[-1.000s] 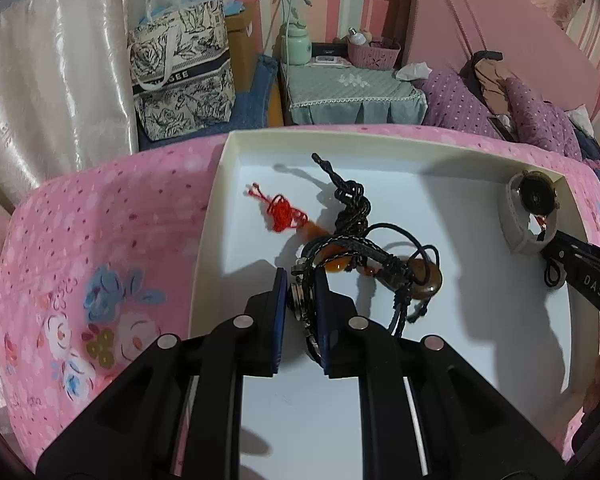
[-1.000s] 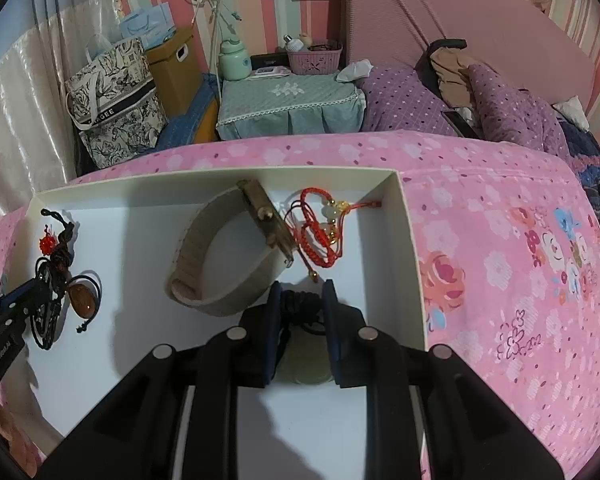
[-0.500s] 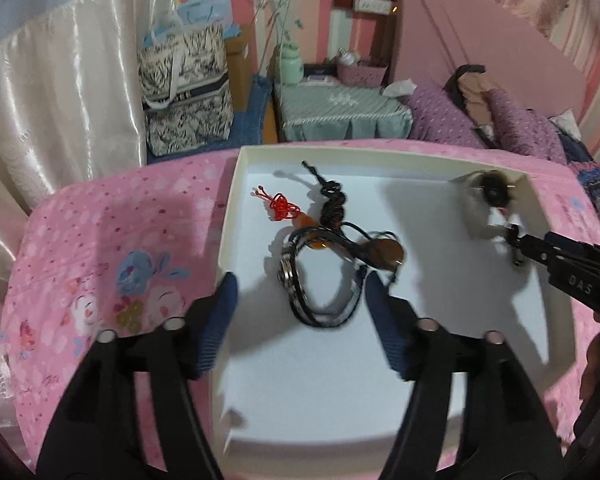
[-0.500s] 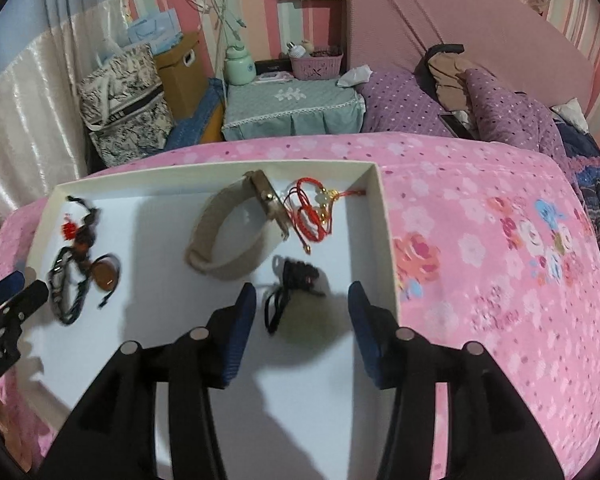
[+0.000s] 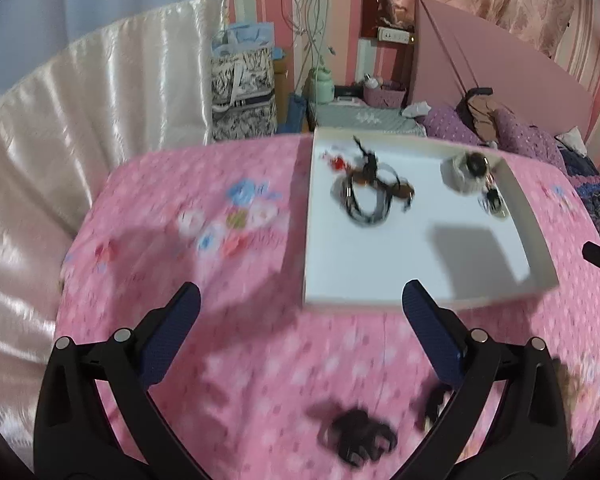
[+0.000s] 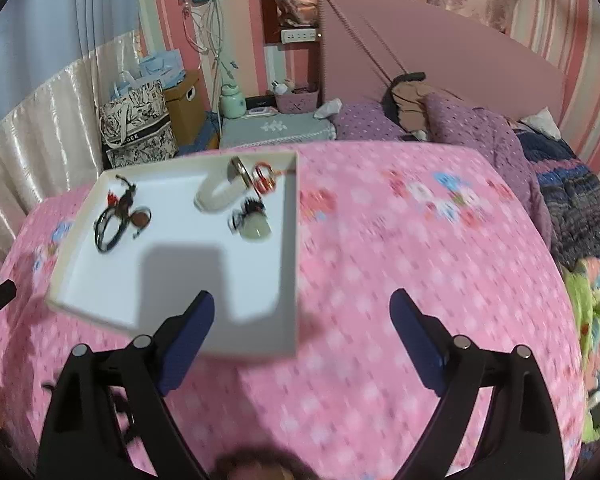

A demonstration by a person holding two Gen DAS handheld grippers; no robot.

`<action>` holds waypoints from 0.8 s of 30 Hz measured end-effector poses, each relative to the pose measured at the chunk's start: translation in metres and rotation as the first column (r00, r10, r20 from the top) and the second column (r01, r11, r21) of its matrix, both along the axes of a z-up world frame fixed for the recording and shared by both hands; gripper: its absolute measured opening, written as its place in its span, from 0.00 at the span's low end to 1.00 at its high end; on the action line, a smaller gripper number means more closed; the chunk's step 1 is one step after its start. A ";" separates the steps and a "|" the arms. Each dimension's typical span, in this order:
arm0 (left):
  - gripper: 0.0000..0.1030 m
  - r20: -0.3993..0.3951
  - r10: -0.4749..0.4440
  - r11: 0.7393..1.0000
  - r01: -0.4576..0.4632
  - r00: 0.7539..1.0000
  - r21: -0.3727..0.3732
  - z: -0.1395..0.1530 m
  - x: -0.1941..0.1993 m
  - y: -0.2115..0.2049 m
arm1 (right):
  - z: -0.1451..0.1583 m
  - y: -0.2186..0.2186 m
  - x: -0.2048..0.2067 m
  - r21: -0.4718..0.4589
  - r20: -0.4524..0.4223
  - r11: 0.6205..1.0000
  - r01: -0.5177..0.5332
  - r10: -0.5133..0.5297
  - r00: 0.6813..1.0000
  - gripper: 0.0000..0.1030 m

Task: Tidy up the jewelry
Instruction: 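Withdraw both open tools from the tray toward the remaining jewelry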

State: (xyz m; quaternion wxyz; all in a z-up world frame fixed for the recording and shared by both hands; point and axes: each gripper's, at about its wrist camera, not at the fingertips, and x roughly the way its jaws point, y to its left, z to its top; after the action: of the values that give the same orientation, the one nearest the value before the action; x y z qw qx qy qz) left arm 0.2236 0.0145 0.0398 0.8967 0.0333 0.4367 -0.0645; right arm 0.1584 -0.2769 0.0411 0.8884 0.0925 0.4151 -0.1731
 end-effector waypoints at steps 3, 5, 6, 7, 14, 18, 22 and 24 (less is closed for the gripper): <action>0.97 -0.026 -0.010 1.000 0.009 1.000 -0.030 -0.005 -0.021 0.009 | -0.001 0.009 -0.024 -0.044 -0.029 0.999 -0.027 0.026 0.999 0.87; 0.97 -0.033 -0.006 0.999 0.005 0.999 -0.042 -0.008 -0.034 0.013 | -0.003 0.016 -0.031 -0.072 -0.084 0.996 -0.058 0.052 0.995 0.87; 0.97 -0.034 -0.005 0.999 0.004 0.999 -0.044 -0.009 -0.038 0.014 | -0.005 0.020 -0.035 -0.080 -0.118 0.994 -0.076 0.066 0.991 0.87; 0.97 -0.034 -0.007 0.999 0.006 0.999 -0.043 -0.009 -0.043 0.013 | -0.006 0.023 -0.040 -0.080 -0.130 0.993 -0.085 0.074 0.989 0.87; 0.97 -0.022 -0.041 0.999 0.041 0.999 -0.009 -0.013 -0.065 0.002 | -0.016 0.034 -0.061 -0.014 -0.116 0.994 -0.110 0.107 0.987 0.87; 0.97 -0.041 -0.054 0.998 0.053 0.998 -0.017 -0.020 -0.067 -0.003 | -0.026 0.042 -0.063 -0.010 -0.129 0.995 -0.102 0.100 0.987 0.87; 0.97 -0.067 -0.054 0.998 0.053 0.996 -0.014 -0.031 -0.067 -0.006 | -0.037 0.049 -0.066 0.014 -0.137 0.995 -0.102 0.103 0.985 0.86; 0.97 -0.077 -0.060 0.998 0.059 0.995 -0.017 -0.035 -0.067 -0.008 | -0.043 0.050 -0.065 0.014 -0.153 0.995 -0.102 0.103 0.983 0.86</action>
State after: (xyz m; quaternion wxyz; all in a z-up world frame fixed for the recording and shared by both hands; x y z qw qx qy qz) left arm 0.1562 0.0065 0.0048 0.8770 0.0371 0.4694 -0.0955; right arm 0.0935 -0.2266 -0.0021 0.8612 0.0601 0.4870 -0.1323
